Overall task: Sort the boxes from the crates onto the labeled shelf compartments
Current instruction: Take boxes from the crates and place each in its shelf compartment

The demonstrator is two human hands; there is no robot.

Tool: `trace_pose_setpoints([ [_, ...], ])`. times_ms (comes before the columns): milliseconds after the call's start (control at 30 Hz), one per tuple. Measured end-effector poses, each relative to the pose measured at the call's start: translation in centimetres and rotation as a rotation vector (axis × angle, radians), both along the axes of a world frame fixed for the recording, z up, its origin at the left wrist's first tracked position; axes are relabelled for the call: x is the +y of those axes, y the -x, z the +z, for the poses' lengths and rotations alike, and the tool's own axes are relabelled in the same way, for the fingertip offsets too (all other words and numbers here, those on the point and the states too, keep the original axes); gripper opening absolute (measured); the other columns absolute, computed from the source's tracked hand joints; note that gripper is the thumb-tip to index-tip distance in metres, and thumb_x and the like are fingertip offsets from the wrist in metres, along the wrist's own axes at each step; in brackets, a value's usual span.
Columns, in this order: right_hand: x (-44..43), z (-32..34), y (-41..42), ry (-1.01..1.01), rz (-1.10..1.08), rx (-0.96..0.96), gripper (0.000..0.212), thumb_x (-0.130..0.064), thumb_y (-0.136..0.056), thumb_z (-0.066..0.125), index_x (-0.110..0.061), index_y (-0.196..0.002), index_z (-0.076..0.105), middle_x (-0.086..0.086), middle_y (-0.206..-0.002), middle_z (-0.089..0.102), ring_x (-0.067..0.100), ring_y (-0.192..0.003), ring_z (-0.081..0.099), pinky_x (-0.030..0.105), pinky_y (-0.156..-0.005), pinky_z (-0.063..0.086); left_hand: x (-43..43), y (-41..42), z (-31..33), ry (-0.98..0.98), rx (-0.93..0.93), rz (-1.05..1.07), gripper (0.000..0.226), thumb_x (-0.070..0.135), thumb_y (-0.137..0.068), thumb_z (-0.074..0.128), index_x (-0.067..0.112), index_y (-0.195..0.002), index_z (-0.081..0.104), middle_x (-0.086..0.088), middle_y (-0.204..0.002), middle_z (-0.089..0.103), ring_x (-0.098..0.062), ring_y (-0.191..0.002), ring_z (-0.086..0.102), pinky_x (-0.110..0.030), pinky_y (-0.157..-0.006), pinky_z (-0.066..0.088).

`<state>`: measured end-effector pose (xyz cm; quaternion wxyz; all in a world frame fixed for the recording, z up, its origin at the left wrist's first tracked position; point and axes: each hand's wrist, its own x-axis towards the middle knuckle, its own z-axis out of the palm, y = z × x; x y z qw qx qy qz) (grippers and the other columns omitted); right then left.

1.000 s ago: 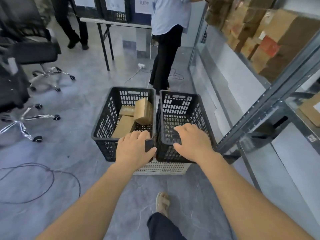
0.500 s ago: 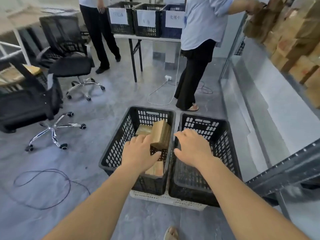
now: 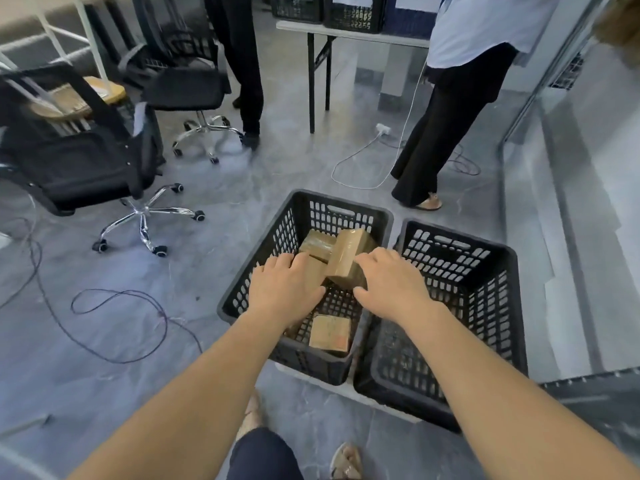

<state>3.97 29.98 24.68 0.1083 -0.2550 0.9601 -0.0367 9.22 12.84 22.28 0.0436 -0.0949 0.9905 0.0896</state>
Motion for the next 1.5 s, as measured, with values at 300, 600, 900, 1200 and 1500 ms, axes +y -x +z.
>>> trace_pose_setpoints([
  [300,-4.5,-2.2,4.5,-0.064,-0.034,-0.07,0.049,-0.037,-0.091,0.051,-0.02,-0.137,0.041,0.004,-0.134,0.047,0.024,-0.123,0.043,0.037,-0.093,0.045,-4.9,4.3,-3.1,-0.054,-0.049,-0.01,0.066,0.057,-0.088,0.048,0.024,-0.143,0.03,0.0,-0.141,0.045,-0.023,-0.13,0.04,-0.04,-0.105,0.033],
  [600,-9.7,-5.3,9.8,-0.09,-0.176,-0.169,0.05,-0.037,-0.092,0.05,-0.022,-0.138,0.041,0.004,-0.134,0.047,0.024,-0.124,0.041,0.038,-0.093,0.045,-11.8,11.1,-6.3,-0.06,-0.166,-0.113,0.072,0.059,-0.088,0.048,0.022,-0.146,0.027,-0.002,-0.143,0.042,-0.024,-0.131,0.038,-0.039,-0.103,0.034],
  [900,-12.0,-12.9,12.0,-0.096,-0.33,-0.341,0.043,-0.03,-0.092,0.05,-0.018,-0.133,0.045,0.007,-0.129,0.049,0.025,-0.121,0.043,0.037,-0.086,0.045,-14.3,15.5,-13.2,-0.077,-0.361,-0.232,0.073,0.055,-0.087,0.052,0.019,-0.145,0.027,-0.006,-0.141,0.043,-0.027,-0.129,0.039,-0.041,-0.101,0.038],
  [1200,-10.1,-22.3,12.5,-0.074,-0.49,-0.528,0.049,-0.028,-0.094,0.051,-0.016,-0.141,0.039,0.008,-0.137,0.044,0.026,-0.127,0.039,0.041,-0.093,0.044,-13.2,16.5,-22.5,-0.119,-0.543,-0.19,0.075,0.054,-0.086,0.053,0.02,-0.146,0.025,-0.009,-0.139,0.043,-0.029,-0.128,0.039,-0.045,-0.1,0.041],
  [1500,-12.1,-31.4,12.5,0.004,-0.46,-0.654,0.05,-0.026,-0.093,0.053,-0.01,-0.138,0.04,0.01,-0.135,0.045,0.028,-0.127,0.042,0.038,-0.097,0.041,-11.6,18.6,-31.4,-0.21,-0.626,-0.024,0.085,0.049,-0.087,0.057,0.018,-0.151,0.011,-0.014,-0.147,0.031,-0.031,-0.134,0.032,-0.047,-0.107,0.035],
])
